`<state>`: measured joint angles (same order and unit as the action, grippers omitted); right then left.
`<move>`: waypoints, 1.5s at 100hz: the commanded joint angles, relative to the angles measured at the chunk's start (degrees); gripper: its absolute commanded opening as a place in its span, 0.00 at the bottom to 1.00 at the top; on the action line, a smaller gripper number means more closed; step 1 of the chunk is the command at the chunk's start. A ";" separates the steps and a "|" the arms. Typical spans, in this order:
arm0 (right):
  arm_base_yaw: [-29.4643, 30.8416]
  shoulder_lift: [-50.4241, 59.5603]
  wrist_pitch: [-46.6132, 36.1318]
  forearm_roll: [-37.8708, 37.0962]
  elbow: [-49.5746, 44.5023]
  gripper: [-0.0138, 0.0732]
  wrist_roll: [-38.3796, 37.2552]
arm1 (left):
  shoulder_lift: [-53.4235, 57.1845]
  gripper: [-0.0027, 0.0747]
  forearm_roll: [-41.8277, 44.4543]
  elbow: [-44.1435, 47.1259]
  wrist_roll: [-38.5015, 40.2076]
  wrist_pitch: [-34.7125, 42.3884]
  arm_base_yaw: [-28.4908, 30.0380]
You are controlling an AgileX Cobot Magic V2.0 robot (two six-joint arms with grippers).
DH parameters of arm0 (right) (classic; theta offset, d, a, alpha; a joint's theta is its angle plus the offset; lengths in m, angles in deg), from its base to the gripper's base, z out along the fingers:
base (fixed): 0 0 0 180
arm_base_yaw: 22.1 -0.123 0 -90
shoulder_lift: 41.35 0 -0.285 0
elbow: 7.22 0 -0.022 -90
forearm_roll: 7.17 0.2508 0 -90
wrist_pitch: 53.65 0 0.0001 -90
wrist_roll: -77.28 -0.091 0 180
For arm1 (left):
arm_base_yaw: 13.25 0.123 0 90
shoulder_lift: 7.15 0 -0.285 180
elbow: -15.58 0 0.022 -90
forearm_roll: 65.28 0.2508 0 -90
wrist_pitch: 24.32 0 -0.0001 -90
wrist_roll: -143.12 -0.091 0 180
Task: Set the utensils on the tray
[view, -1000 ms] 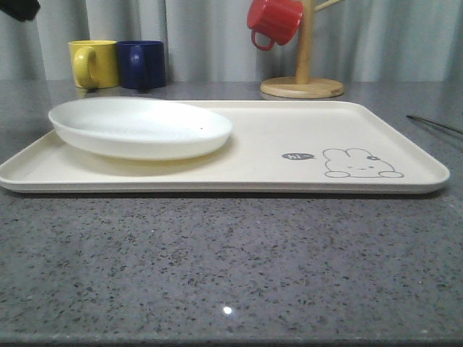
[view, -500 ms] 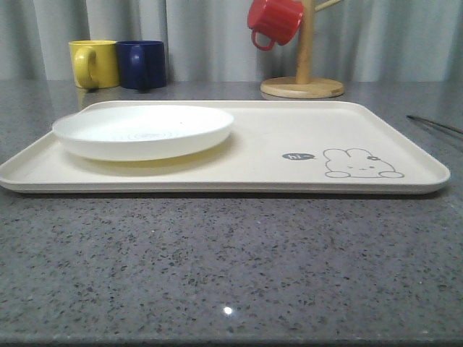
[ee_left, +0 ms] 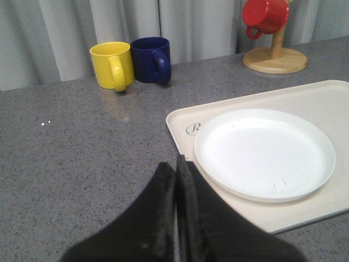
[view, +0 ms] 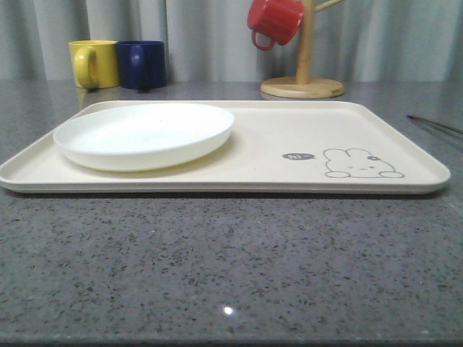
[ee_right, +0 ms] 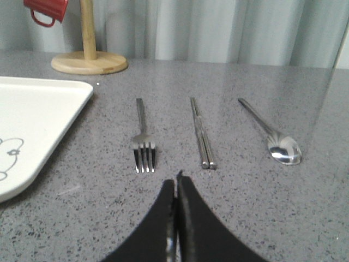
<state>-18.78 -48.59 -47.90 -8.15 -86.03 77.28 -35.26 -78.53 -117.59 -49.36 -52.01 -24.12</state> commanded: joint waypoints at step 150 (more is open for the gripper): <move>-2.73 -94.58 59.99 3.93 83.74 0.60 1.61 | 1.74 0.01 -0.39 -0.70 -0.10 2.90 -0.42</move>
<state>-21.26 -141.95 10.61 -4.54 -6.63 77.83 -33.09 -78.50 -116.86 -49.45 -53.19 -24.12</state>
